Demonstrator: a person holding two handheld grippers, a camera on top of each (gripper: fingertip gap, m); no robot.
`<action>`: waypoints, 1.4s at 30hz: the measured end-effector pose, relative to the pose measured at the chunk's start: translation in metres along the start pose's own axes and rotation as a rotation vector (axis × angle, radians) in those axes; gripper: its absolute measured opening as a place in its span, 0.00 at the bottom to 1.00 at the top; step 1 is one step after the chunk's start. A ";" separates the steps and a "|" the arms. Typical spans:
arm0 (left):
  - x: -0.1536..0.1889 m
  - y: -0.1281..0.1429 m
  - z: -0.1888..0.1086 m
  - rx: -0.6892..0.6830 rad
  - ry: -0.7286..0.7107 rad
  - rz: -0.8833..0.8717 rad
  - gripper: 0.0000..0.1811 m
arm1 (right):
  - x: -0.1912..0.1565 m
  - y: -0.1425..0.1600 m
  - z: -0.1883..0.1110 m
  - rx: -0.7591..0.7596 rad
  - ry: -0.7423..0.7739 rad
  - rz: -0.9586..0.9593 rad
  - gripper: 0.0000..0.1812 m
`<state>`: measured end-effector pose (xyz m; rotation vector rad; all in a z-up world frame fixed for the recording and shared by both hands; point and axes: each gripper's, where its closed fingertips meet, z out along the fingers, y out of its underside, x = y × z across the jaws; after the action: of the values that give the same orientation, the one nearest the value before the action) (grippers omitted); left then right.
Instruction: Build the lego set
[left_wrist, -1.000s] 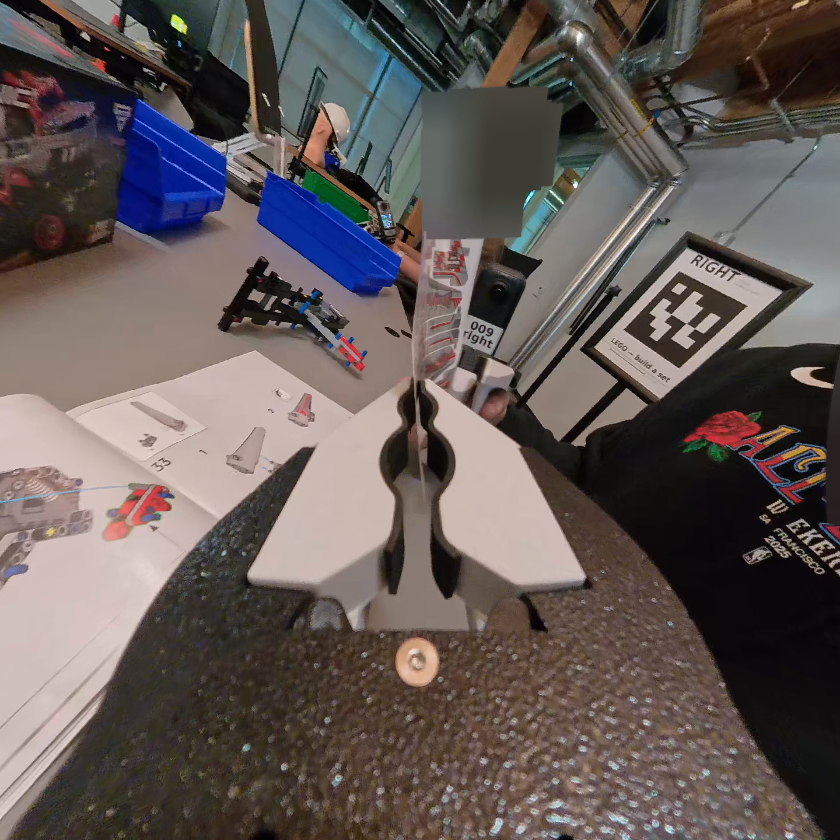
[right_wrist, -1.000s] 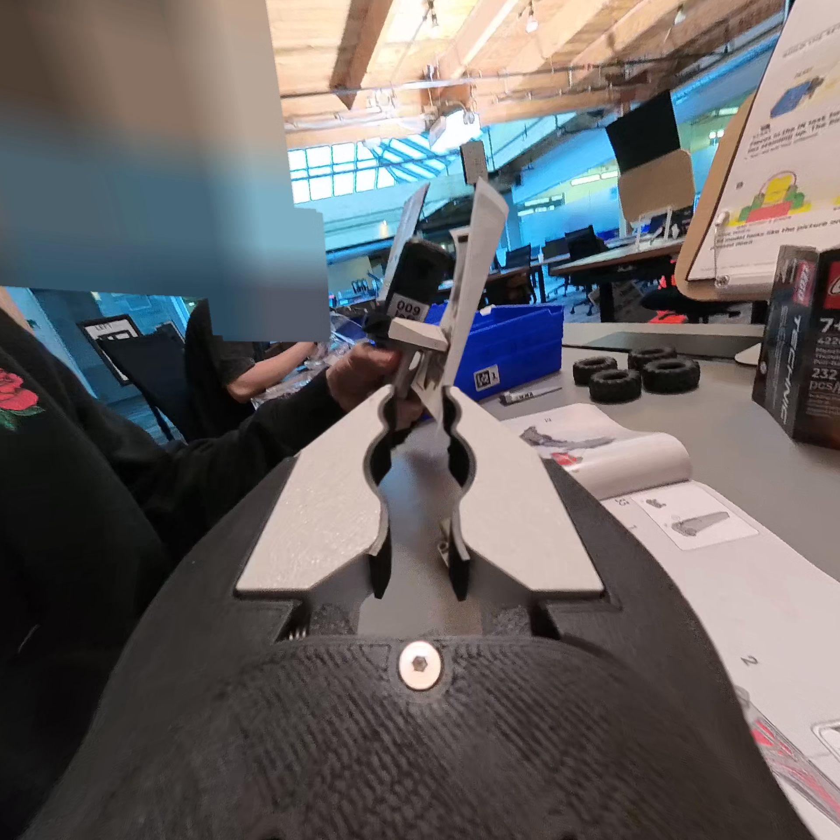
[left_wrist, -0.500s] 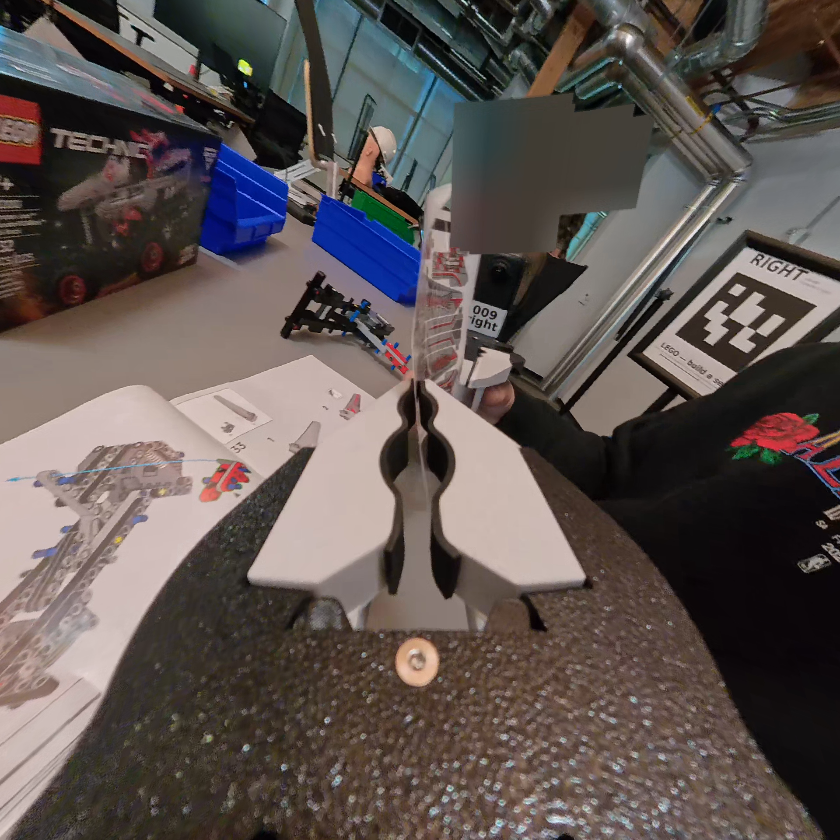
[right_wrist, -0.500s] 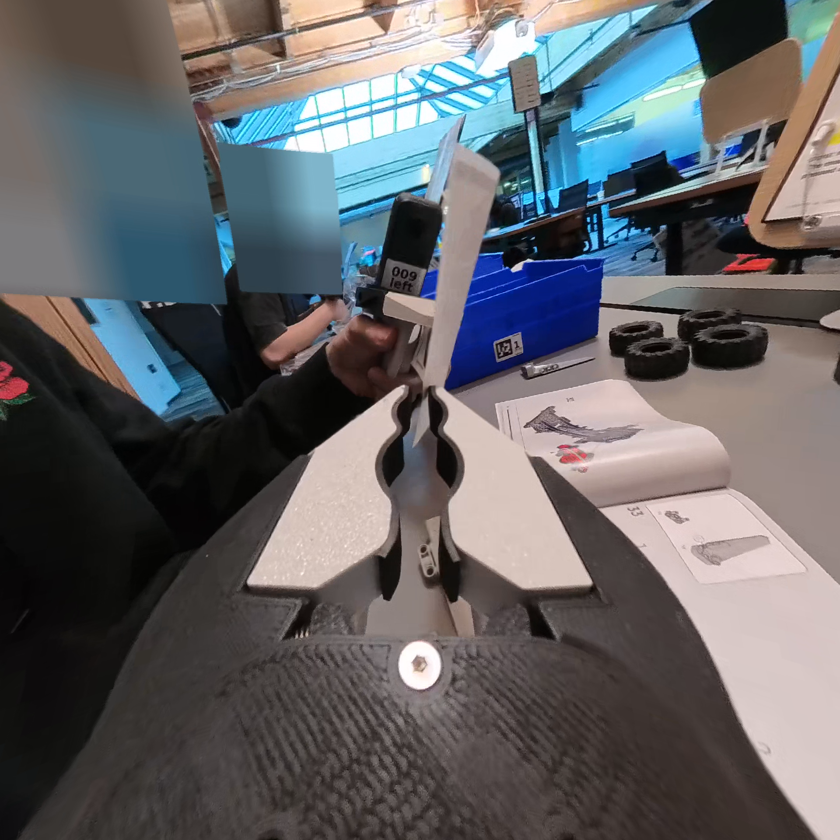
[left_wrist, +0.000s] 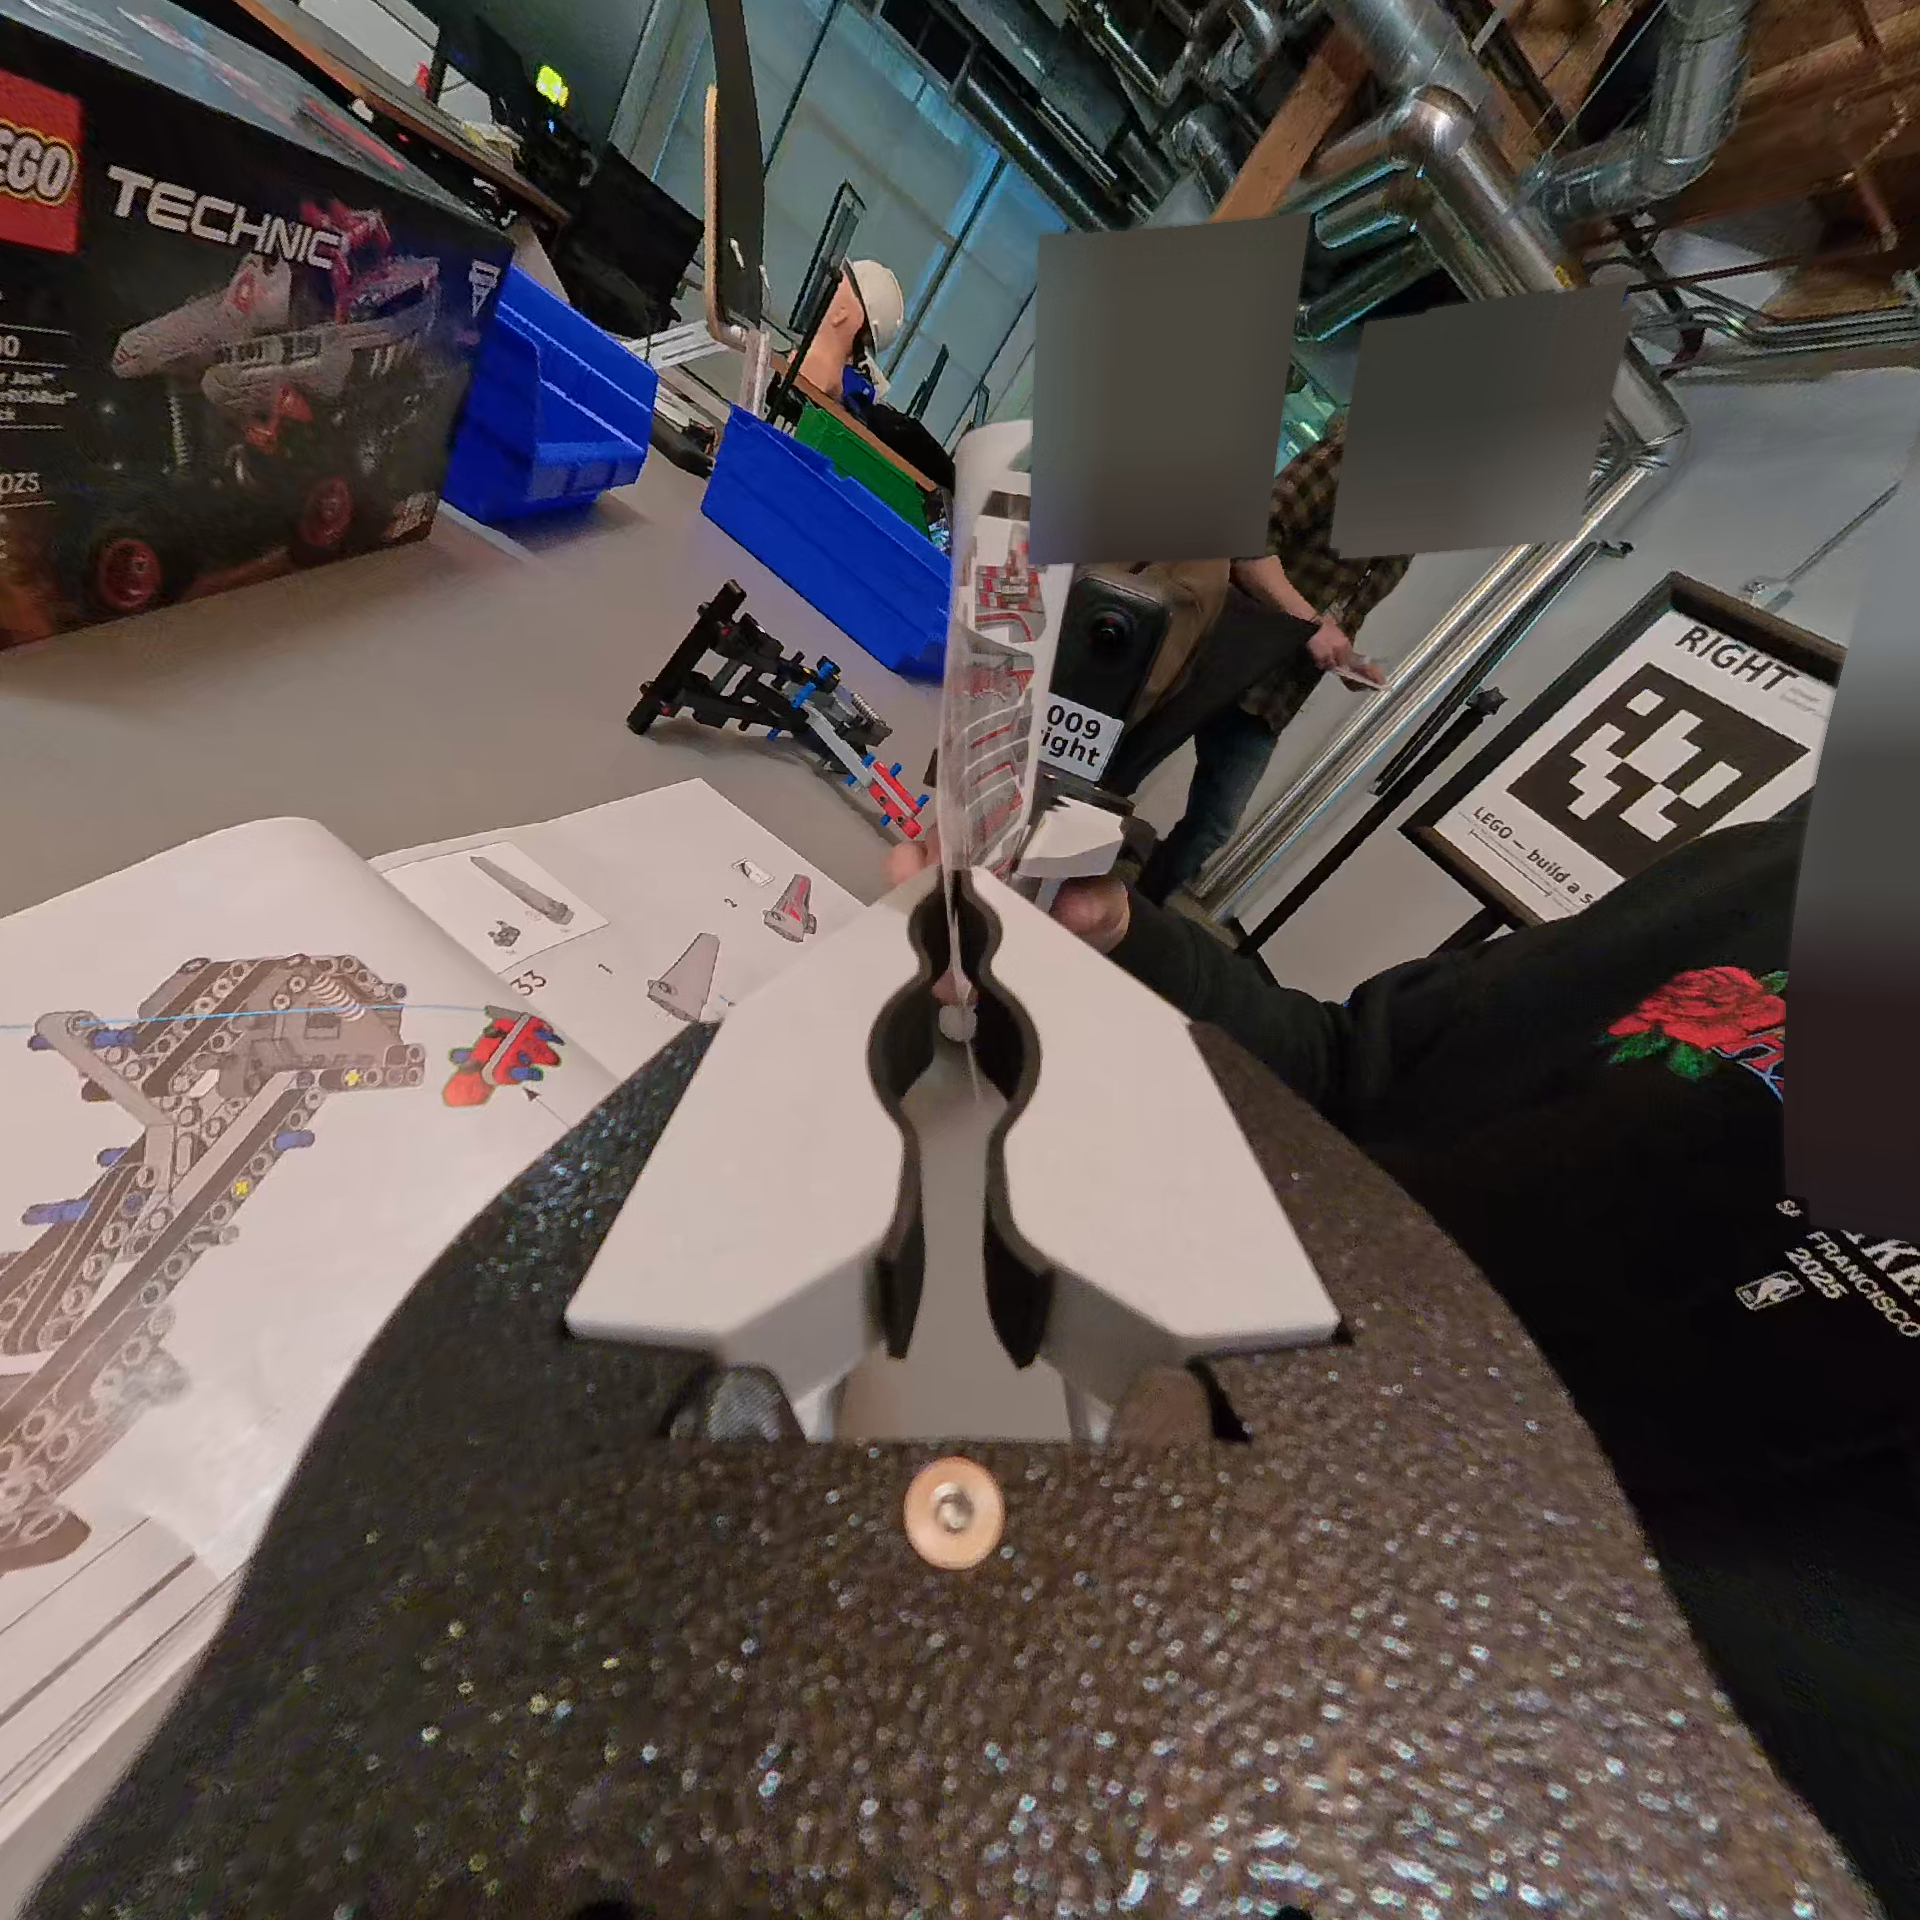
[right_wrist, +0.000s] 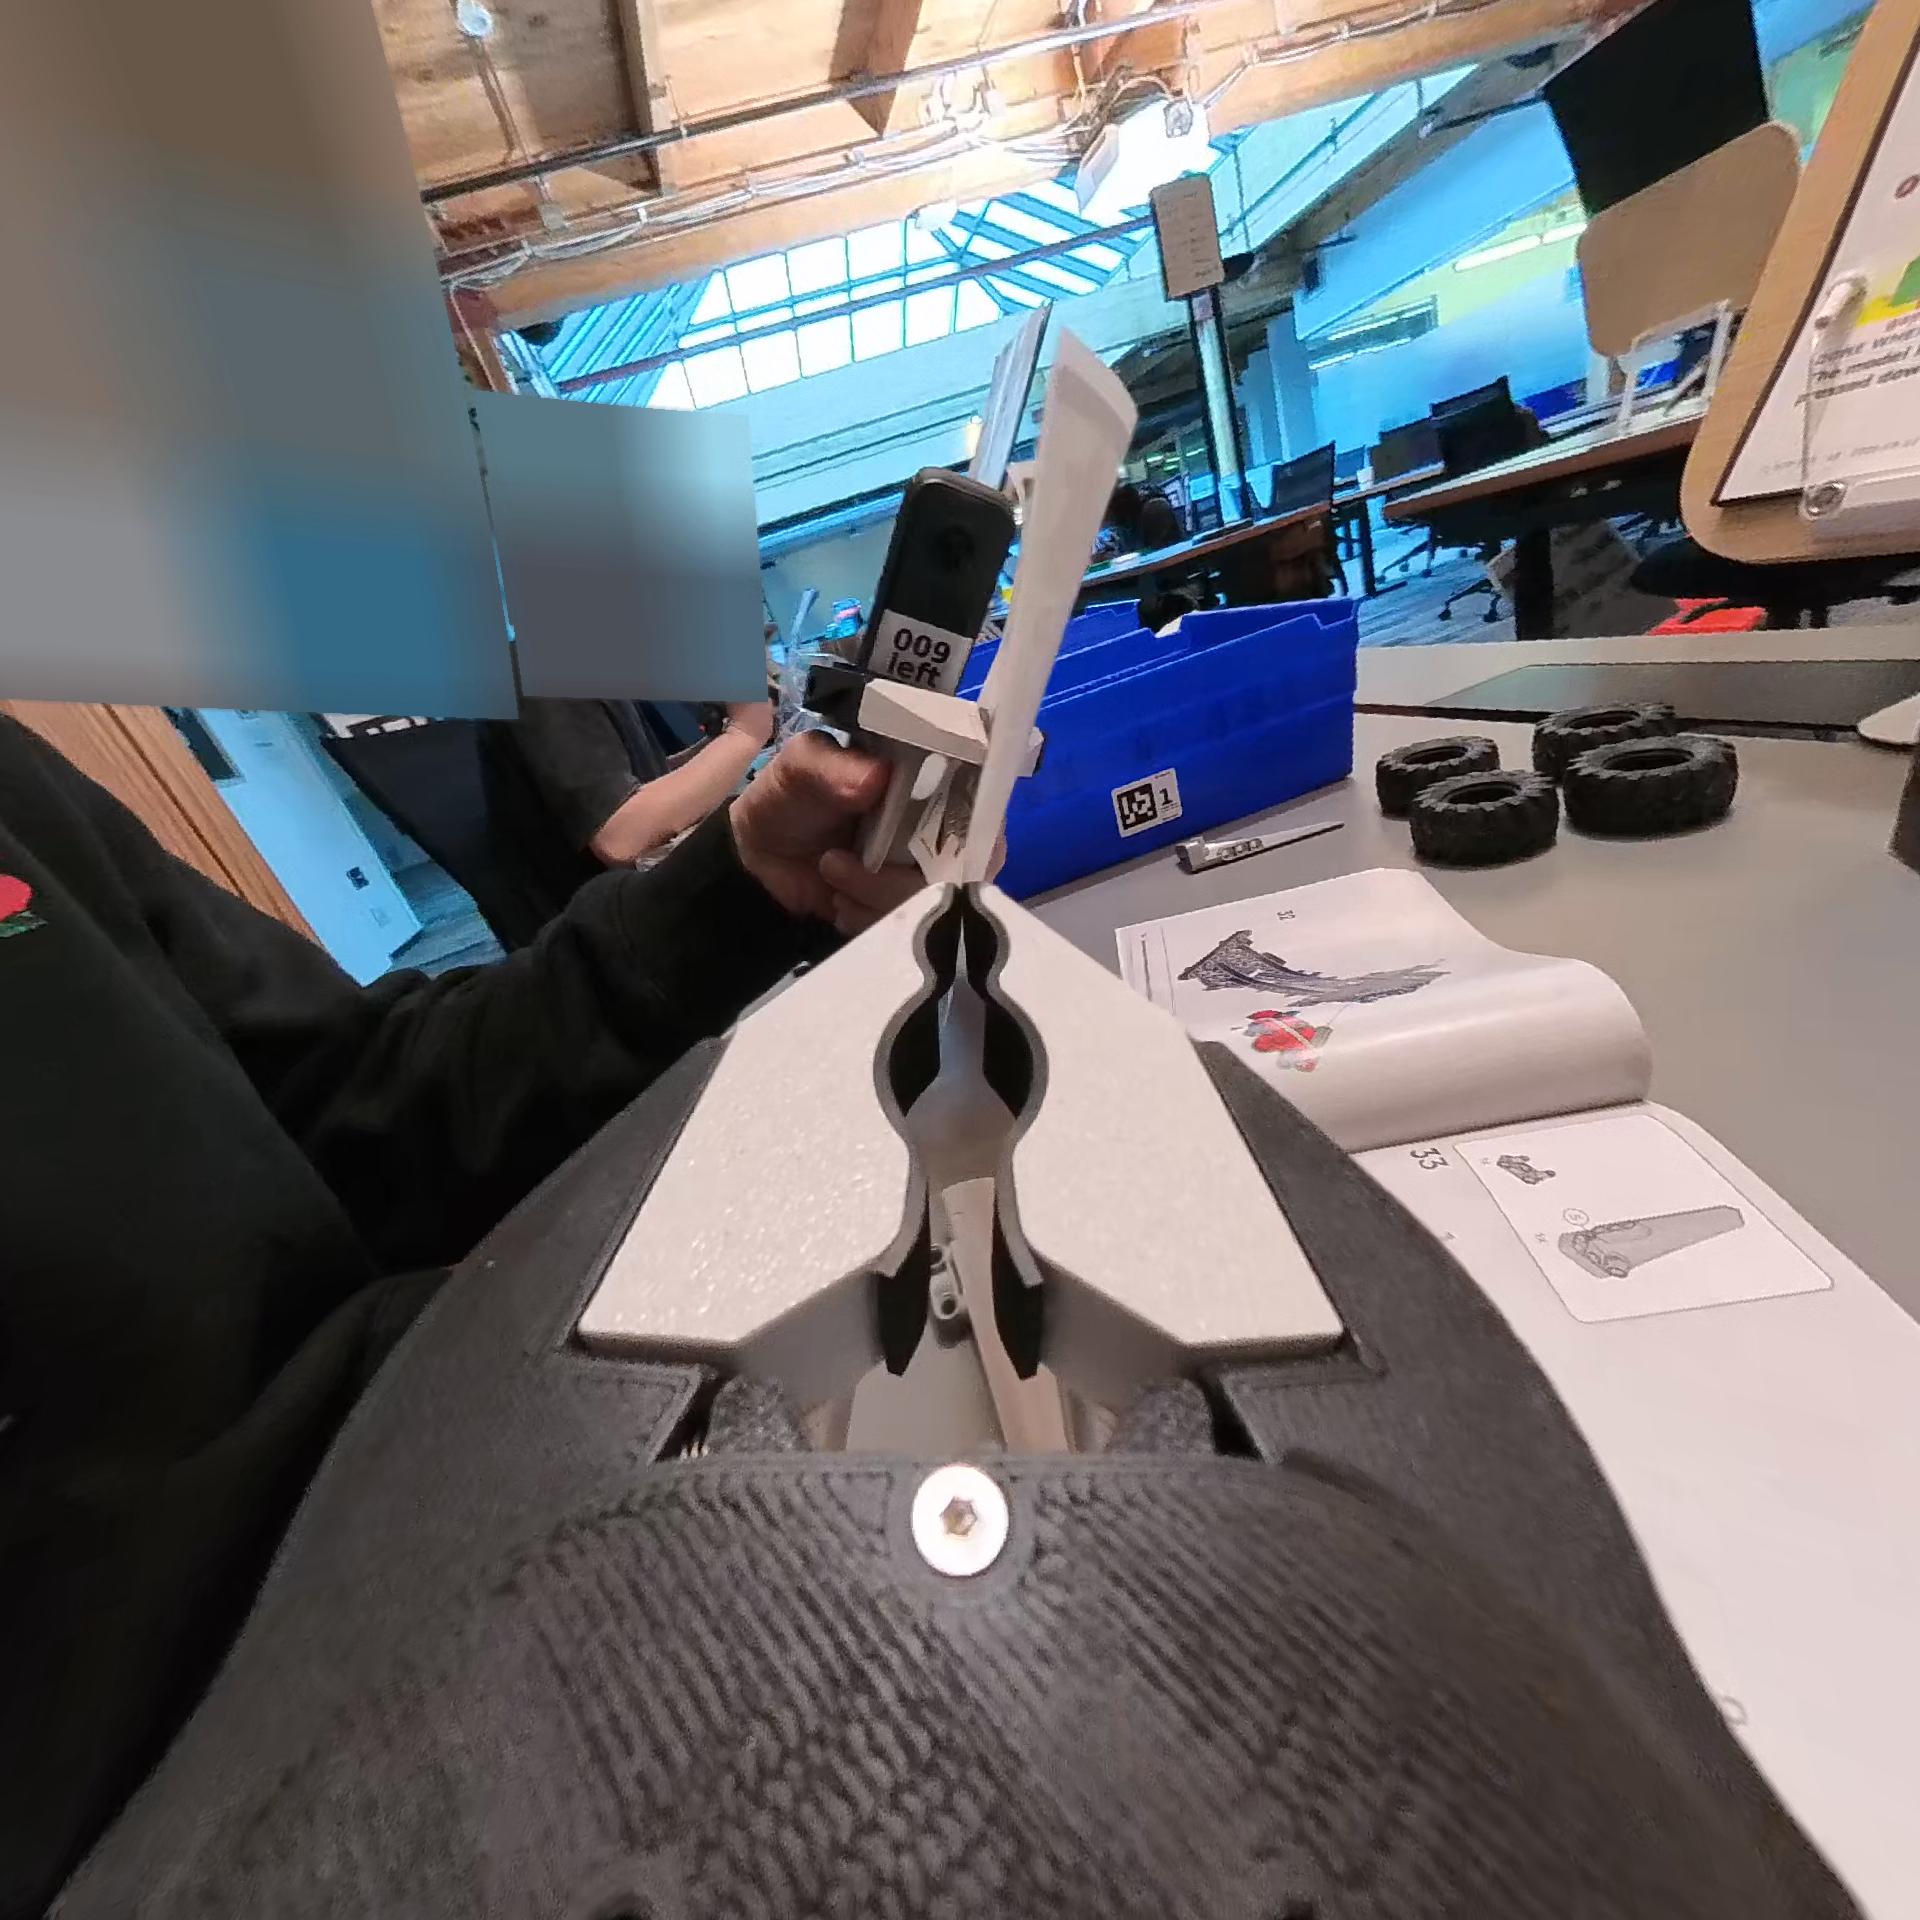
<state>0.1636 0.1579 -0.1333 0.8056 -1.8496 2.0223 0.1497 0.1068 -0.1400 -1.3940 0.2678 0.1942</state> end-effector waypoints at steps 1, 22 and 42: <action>0.000 0.000 0.000 -0.001 -0.001 0.000 0.00 | -0.002 0.001 0.000 -0.006 -0.012 0.002 0.00; 0.003 -0.001 0.003 0.012 0.012 -0.022 0.00 | 0.004 0.001 -0.005 0.011 0.065 0.044 0.01; -0.025 -0.017 -0.005 0.033 -0.305 0.236 0.09 | 0.012 -0.014 -0.014 0.184 0.115 0.300 0.00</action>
<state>0.1923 0.1687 -0.1339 0.9937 -2.1723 2.1753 0.1642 0.0906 -0.1323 -1.1798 0.5770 0.3288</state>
